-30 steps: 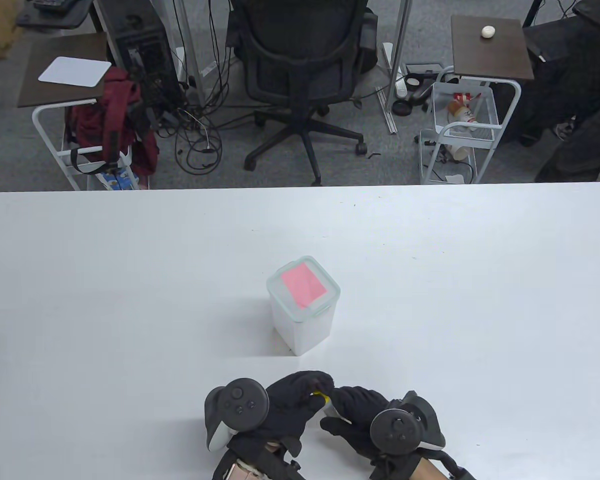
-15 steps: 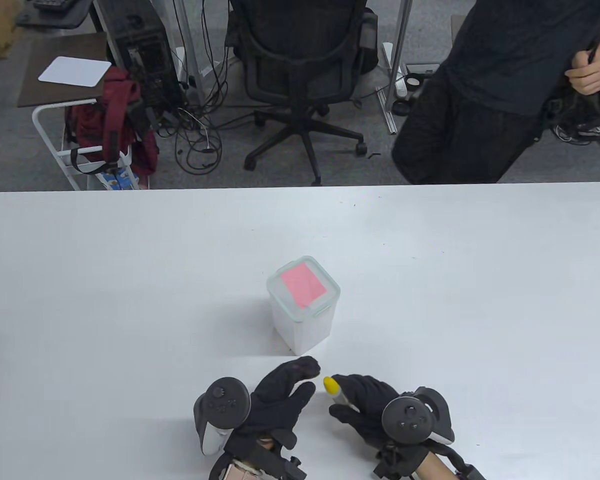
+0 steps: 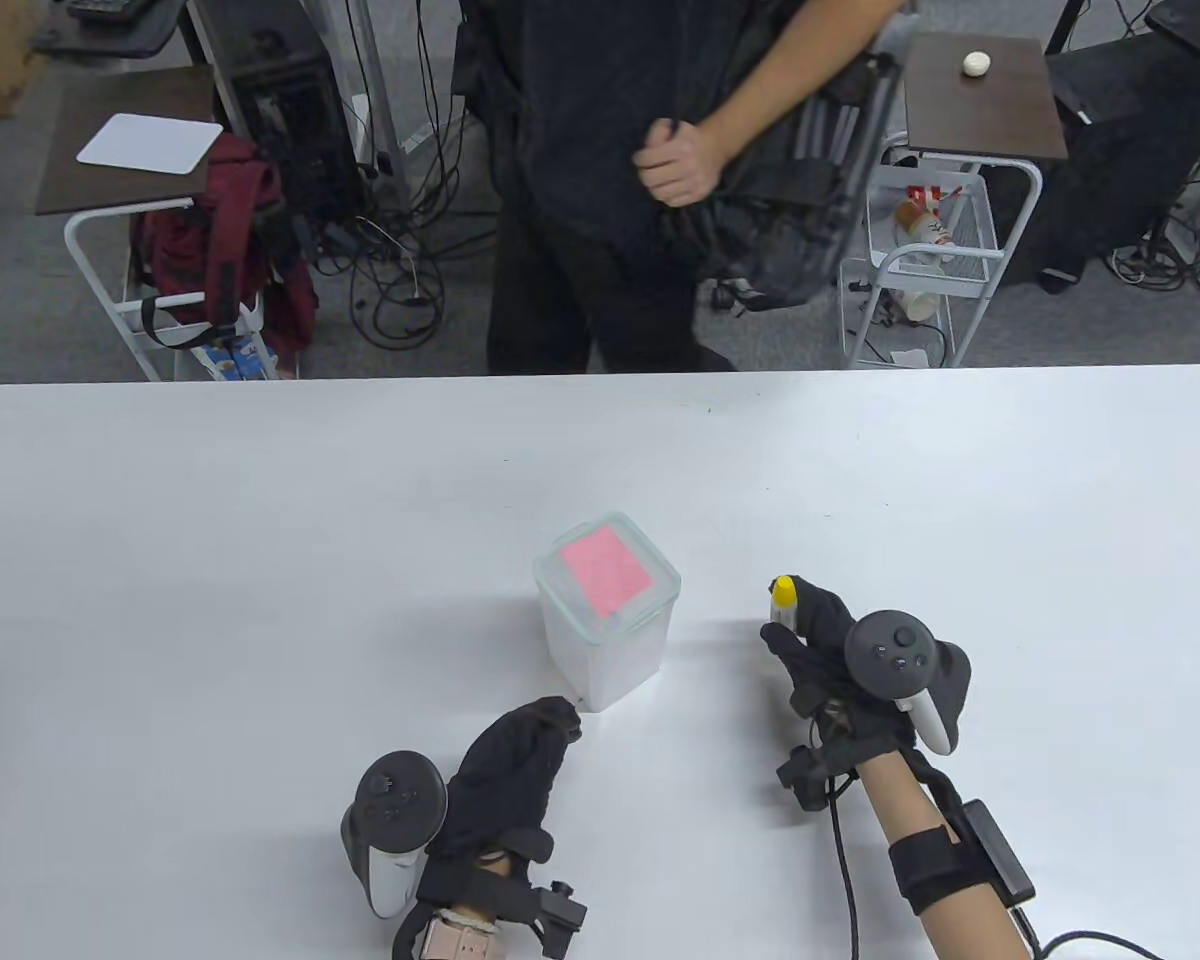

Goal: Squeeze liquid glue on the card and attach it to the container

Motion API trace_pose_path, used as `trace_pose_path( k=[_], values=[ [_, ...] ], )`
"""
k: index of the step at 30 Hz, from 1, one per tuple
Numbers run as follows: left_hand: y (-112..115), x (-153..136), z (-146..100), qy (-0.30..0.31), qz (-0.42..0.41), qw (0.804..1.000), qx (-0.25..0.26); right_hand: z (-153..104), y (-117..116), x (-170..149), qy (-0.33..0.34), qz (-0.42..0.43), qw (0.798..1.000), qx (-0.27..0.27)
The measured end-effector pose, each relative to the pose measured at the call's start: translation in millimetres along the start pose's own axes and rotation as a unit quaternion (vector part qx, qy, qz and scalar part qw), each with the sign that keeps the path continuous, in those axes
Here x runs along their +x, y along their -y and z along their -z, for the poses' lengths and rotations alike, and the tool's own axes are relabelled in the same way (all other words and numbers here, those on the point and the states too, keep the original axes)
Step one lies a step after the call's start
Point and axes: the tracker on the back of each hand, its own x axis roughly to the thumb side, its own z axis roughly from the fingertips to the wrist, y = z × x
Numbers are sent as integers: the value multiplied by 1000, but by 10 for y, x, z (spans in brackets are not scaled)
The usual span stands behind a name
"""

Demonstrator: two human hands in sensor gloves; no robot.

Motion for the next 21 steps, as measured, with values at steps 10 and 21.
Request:
trace_pose_path(
  k=[10, 21],
  values=[
    [-66, -54, 2, -15, 12, 1000, 12, 103, -127, -127, -7, 14, 1000, 20],
    [-23, -70, 38, -25, 11, 1000, 4, 19, -62, -164, 23, 36, 999, 4]
  ],
)
